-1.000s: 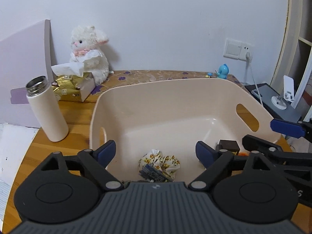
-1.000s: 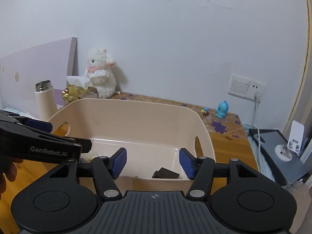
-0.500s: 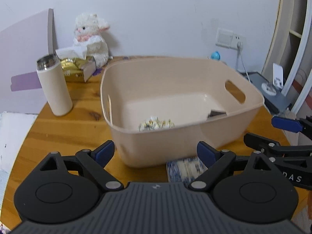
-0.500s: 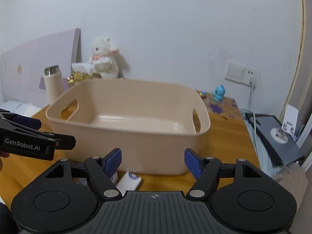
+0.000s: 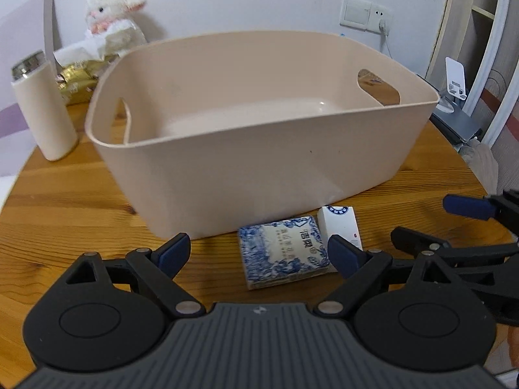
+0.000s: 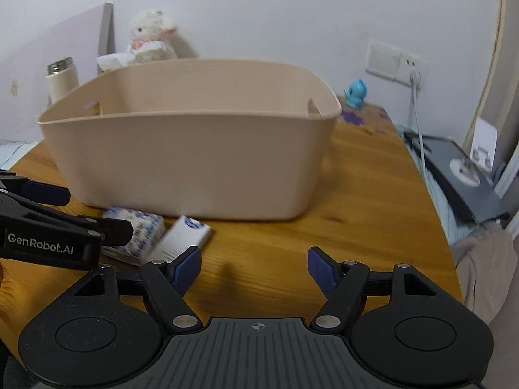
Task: Organize objects
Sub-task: 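Grasp the blue-and-white patterned box with the left gripper while the right grasps the white box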
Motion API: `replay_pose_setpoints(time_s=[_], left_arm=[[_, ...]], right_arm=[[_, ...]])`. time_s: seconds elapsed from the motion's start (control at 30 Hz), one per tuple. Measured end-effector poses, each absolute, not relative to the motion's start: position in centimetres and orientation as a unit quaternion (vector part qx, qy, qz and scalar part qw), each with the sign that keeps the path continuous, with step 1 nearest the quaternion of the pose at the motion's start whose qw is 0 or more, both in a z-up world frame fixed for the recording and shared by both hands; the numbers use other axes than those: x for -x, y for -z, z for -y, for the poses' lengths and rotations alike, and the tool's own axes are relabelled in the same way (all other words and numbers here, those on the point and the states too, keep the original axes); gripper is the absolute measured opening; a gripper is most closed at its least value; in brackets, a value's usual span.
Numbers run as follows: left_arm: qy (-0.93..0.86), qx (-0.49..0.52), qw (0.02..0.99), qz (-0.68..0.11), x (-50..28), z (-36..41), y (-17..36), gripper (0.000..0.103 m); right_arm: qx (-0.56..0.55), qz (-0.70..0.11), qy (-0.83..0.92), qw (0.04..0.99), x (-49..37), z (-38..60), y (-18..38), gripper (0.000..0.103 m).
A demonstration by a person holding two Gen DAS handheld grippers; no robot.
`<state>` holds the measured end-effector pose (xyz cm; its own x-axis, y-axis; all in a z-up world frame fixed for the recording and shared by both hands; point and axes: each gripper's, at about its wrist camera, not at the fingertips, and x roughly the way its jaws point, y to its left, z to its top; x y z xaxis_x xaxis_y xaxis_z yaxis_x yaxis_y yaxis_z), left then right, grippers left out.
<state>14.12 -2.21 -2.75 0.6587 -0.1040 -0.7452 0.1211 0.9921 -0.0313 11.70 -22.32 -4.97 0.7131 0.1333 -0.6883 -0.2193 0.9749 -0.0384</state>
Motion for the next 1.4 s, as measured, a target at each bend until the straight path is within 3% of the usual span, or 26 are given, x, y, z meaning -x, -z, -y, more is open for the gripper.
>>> replay_pose_setpoints(time_s=[0.4, 1.1, 1.4], left_arm=[[0.078, 0.015, 0.897, -0.435, -16.0, 2.9, 5.0, 0.094], [0.014, -0.011, 0.896, -0.444, -14.2, -3.6, 5.7, 0.096], [0.007, -0.002, 0.896, -0.445, -14.7, -5.3, 5.7, 0.096]], right_arm=[[0.052, -0.387, -0.085, 0.916, -12.4, 23.3, 6.8, 0.075], [0.019, -0.391, -0.133, 0.910, -12.8, 19.1, 6.8, 0.079], [0.019, -0.398, -0.142, 0.906, -14.2, 16.5, 6.7, 0.088]])
